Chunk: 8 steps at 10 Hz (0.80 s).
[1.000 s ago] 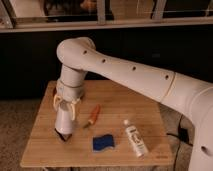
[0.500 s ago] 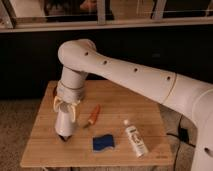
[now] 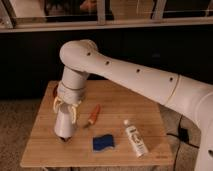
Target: Place the ceramic cup over the eraser
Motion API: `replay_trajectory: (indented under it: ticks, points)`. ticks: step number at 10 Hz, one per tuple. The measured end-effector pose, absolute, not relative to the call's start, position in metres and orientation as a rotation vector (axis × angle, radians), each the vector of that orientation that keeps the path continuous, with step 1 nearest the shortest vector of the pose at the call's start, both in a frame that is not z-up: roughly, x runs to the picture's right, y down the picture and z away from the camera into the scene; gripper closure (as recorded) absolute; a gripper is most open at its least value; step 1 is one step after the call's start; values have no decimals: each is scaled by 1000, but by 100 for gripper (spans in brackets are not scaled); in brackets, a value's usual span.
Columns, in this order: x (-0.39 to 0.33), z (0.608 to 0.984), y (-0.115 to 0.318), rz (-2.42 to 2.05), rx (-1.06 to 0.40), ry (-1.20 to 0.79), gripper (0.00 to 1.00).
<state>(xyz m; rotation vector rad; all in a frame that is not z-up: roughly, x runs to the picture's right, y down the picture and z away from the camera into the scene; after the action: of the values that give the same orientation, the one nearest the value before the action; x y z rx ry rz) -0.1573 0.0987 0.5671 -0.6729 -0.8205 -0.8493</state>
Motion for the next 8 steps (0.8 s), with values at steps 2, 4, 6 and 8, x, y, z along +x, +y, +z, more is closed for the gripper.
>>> replay_trajectory:
  ticks: [2,4,6,8]
  points:
    - [-167,575,87,-879,-647,-778,100]
    - [-177,588,77,-895,-613,-752,100]
    - [-181,594,81,-900,-587,-750,100]
    - [-183,598,86,-909,-571,-749,100]
